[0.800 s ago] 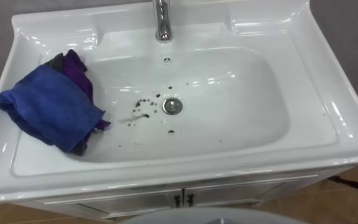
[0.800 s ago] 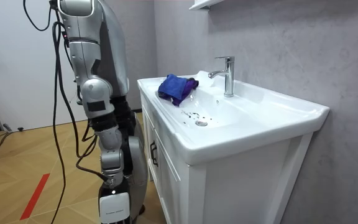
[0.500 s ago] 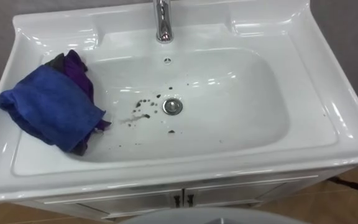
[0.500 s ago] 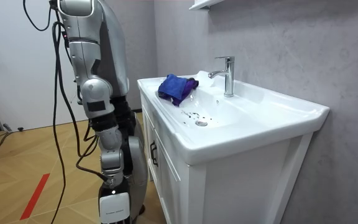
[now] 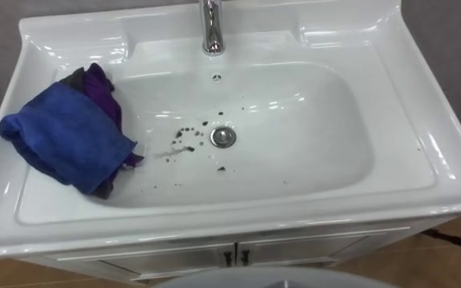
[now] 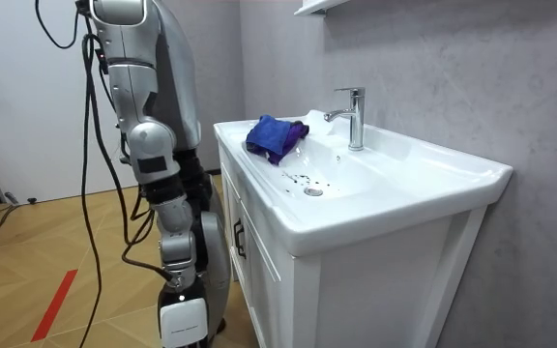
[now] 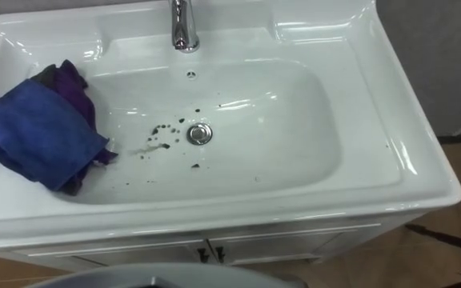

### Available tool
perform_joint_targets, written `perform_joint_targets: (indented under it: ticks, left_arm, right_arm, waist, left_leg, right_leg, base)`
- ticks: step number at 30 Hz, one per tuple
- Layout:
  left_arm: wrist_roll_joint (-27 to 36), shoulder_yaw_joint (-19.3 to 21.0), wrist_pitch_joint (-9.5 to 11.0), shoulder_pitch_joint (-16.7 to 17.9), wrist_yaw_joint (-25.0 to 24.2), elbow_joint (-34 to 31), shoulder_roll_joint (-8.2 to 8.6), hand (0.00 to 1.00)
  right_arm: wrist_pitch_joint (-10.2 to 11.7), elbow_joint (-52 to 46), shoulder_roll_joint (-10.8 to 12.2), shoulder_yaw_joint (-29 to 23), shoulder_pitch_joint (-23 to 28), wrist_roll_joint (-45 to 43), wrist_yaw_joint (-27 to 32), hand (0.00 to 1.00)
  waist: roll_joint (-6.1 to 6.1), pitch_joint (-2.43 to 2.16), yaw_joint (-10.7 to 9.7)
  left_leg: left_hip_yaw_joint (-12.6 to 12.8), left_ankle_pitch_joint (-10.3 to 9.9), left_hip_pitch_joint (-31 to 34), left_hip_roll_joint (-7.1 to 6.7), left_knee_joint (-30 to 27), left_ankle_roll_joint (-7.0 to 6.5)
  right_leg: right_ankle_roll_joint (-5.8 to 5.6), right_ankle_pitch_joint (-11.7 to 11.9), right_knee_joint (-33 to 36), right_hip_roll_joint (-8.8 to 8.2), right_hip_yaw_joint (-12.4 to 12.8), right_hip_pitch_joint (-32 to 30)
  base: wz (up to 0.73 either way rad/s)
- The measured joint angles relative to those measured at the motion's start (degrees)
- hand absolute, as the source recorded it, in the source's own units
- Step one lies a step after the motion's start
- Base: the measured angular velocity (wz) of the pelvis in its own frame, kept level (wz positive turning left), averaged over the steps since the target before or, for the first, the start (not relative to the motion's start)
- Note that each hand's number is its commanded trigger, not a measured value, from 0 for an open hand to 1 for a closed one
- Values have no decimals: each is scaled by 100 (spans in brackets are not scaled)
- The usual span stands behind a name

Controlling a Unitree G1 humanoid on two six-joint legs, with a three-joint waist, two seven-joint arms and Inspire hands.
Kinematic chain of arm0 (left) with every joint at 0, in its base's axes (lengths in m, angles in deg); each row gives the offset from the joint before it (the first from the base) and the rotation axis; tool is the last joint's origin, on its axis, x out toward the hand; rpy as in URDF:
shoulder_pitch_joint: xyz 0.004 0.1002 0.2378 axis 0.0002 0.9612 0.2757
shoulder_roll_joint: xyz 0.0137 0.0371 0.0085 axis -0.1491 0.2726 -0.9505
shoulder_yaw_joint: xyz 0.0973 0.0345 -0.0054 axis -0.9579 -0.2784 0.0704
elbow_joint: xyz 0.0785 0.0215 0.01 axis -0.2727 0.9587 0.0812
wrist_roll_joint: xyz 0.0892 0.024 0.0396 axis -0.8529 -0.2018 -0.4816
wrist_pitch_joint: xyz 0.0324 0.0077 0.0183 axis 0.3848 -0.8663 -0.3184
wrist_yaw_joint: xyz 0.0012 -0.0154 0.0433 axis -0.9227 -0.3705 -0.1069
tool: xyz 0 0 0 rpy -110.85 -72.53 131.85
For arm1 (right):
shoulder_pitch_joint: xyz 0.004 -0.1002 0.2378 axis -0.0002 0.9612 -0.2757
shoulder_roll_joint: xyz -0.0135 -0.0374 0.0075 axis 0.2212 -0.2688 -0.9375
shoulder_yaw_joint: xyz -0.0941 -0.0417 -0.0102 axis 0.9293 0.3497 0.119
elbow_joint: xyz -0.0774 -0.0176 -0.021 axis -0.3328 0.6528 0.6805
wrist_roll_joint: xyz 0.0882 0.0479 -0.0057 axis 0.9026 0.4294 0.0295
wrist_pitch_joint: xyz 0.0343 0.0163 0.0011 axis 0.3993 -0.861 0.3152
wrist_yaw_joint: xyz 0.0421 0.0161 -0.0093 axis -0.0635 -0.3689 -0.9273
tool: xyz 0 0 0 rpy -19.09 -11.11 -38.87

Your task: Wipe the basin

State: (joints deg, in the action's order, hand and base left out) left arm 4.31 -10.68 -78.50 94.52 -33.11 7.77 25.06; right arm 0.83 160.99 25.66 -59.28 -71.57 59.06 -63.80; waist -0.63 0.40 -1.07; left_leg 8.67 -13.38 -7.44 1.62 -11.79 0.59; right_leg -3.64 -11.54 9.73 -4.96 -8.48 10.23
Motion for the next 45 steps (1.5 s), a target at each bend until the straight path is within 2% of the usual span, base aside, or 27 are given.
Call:
perform_joint_targets:
  ticks: [4,8,10,12,13,15,18,20,21,23,25,28,29,34,36,39,43,45]
  left_arm:
    - [302,101,-1,20,78,14,-2,0]
    - [836,277,-1,51,404,12,-6,0]
    - [1052,479,-1,52,623,-18,-15,0]
    - [1561,1132,21,54,998,-252,-20,0]
    - [1708,1297,55,48,1114,-359,-25,0]
    - [2202,1654,374,-5,1544,-500,-112,0]
    - [2691,1917,628,-17,2052,-574,-219,0]
    - [2751,2063,663,-6,2332,-666,-221,0]
    - [2829,2120,663,47,2508,-871,-203,0]
    - [2912,2146,679,181,2764,-1181,-204,0]
    - [3023,2215,741,289,3036,-1502,-207,0]
    - [3359,2251,1019,307,3477,-1847,-244,0]
    - [3435,2250,1140,285,3614,-1918,-244,0]
    - [3628,2388,1356,125,4249,-2586,-267,0]
    - [3655,2462,1486,84,4502,-2953,-322,0]
    - [3688,2489,1558,44,4677,-3411,-467,0]
    - [3689,2682,1592,53,4938,-4302,-475,0]
    - [3675,2689,1728,39,5077,-4535,-527,0]
  right_arm:
    - [-4,-10,0,-6,2,4,-2,0]
    - [-1,-40,-11,-113,-11,108,7,0]
    - [-9,-16,-24,-126,-3,299,19,0]
    - [-14,-4,-52,-252,22,403,34,0]
    - [-14,-4,-63,-265,26,393,36,0]
    - [-15,-2,-116,-286,46,380,82,0]
    - [-5,-1,-174,-272,65,396,94,0]
    - [-3,29,-182,-268,73,395,98,0]
    - [-2,32,-182,-268,76,399,102,0]
    - [10,30,-188,-270,113,406,130,0]
    - [32,6,-203,-271,116,402,173,0]
    - [170,-10,-264,-281,119,375,265,0]
    - [213,-10,-293,-281,117,374,264,0]
    - [334,-48,-306,-468,131,409,359,0]
    - [385,-174,-314,-462,135,462,391,0]
    - [445,-254,-314,-462,135,474,361,0]
    - [500,-273,-315,-465,160,472,384,0]
    - [572,-275,-326,-465,185,471,417,0]
  waist:
    - [0,4,-1]
    - [31,19,17]
    - [35,24,19]
    - [76,14,102]
    - [70,22,133]
    - [130,23,282]
    - [196,21,371]
    - [214,18,474]
    - [252,-14,524]
    - [256,-36,625]
    - [278,-34,636]
    - [317,-32,641]
    - [339,-34,641]
    - [371,-46,605]
    - [391,-65,625]
    - [410,-76,635]
    - [431,-83,644]
    - [461,-96,625]
  left_leg:
    - [5,-1,-2,0,11,1]
    - [-2,-1,44,0,9,1]
    - [-47,-1,101,0,2,1]
    - [-71,1,107,1,2,6]
    - [-75,2,106,0,2,6]
    - [-69,3,83,-9,15,6]
    - [-44,5,76,-18,44,2]
    - [-31,5,87,-17,46,2]
    - [-33,5,92,-17,33,3]
    - [-44,6,96,-16,32,3]
    - [-82,6,88,-19,25,3]
    - [-154,6,65,-29,21,2]
    - [-165,6,65,-29,22,2]
    - [-268,12,120,-33,-2,11]
    - [-267,15,108,-32,3,13]
    - [-273,15,112,-32,3,13]
    - [-271,15,108,-31,17,13]
    - [-271,15,86,-32,40,13]
  right_leg:
    - [0,0,-6,1,3,-4]
    - [0,0,5,0,-43,-16]
    - [0,0,0,-1,-111,-35]
    - [0,0,-1,3,-129,-33]
    - [0,0,1,2,-137,-30]
    - [0,0,3,-5,-139,-16]
    - [0,0,4,-15,-144,-36]
    - [0,0,2,-15,-145,-70]
    - [0,0,6,-15,-157,-101]
    - [0,0,5,-14,-186,-103]
    - [1,1,5,-15,-196,-84]
    - [1,1,0,-22,-264,-20]
    - [1,1,3,-23,-275,-17]
    - [1,1,-1,-15,-370,-17]
    - [1,1,0,-12,-354,-17]
    - [1,1,-4,-12,-362,-16]
    - [1,1,-6,-11,-365,-28]
    - [1,0,-5,-11,-375,-24]
  base:
    - [0]
    - [2]
    - [11]
    - [6]
    - [0]
    - [0]
    - [-4]
    - [-6]
    - [0]
    - [3]
    - [10]
    - [12]
    - [7]
    - [7]
    - [0]
    - [0]
    - [0]
    - [0]
